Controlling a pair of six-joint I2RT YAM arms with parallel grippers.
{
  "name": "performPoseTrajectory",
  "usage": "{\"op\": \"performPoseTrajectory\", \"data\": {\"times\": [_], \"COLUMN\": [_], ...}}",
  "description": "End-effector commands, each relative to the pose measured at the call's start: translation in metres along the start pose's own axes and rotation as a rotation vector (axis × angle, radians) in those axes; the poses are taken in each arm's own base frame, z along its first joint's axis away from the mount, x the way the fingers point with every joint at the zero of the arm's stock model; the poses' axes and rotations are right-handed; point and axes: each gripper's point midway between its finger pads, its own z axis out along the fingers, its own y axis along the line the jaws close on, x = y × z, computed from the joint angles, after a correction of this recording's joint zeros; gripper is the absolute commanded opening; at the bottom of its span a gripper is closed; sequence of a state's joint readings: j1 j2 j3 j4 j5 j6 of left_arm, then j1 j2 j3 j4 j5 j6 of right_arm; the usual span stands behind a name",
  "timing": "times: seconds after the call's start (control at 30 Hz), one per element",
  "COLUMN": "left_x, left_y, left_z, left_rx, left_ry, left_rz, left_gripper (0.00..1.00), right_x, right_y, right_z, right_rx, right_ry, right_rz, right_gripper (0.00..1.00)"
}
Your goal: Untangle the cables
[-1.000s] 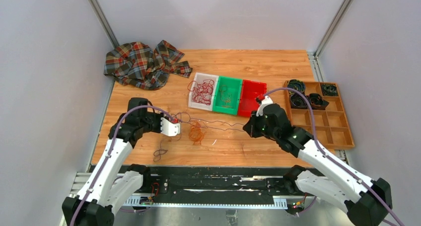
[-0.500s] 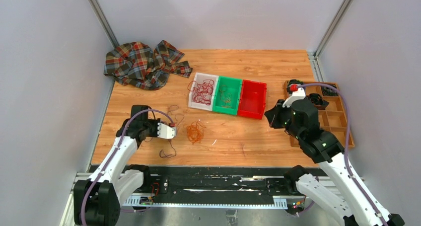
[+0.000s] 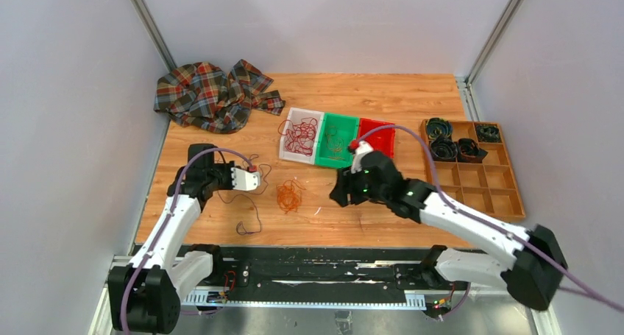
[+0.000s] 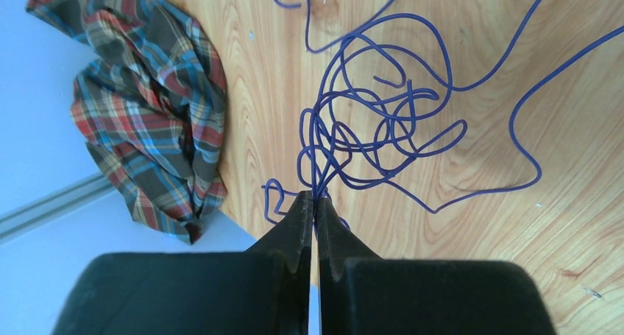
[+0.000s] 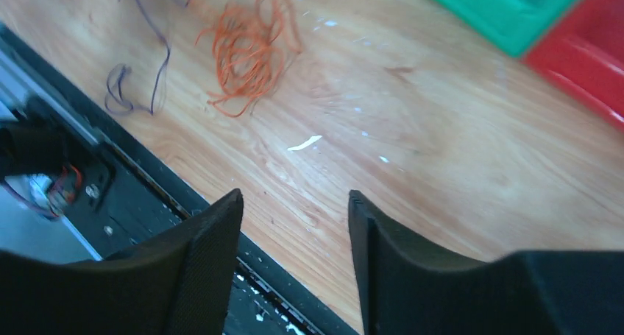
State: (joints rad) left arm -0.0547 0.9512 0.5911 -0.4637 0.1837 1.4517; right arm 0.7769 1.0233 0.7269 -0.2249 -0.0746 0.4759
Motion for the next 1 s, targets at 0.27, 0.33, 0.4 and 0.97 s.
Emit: {"op": "performPoseTrajectory", "data": {"times": [0.27, 0.33, 0.4, 0.97], "left_x": [-0.02, -0.039, -0.051, -0.11], "left_y": [-0.003, -0.008, -0.018, -0.014], "left_z": [-0.006, -0.013, -0.021, -0.036], "left_rx": [0.047, 0.095, 0.155, 0.225], "left_ry": [-0.13, -0.216, -0.268, -0.521], "left_rz": [-0.182, -0.221, -0.244, -0.168], "left_gripper": [0.34, 0.44, 0.57, 0.76], "right_x": [0.001, 0.003, 0.006, 0.0], "right_y": [0.12, 0.124, 0.124, 0.108], "right_z": [0.124, 0.138, 0.152, 0.179], "right_rx": [-0.29, -0.312, -0.313, -0.227], "right_ry": [0.048, 0.031, 0.017, -0.035], "right_rz": [-0.336, -0.368, -0.398, -0.466], "right_gripper": [0.57, 0.55, 0.53, 0.01]}}
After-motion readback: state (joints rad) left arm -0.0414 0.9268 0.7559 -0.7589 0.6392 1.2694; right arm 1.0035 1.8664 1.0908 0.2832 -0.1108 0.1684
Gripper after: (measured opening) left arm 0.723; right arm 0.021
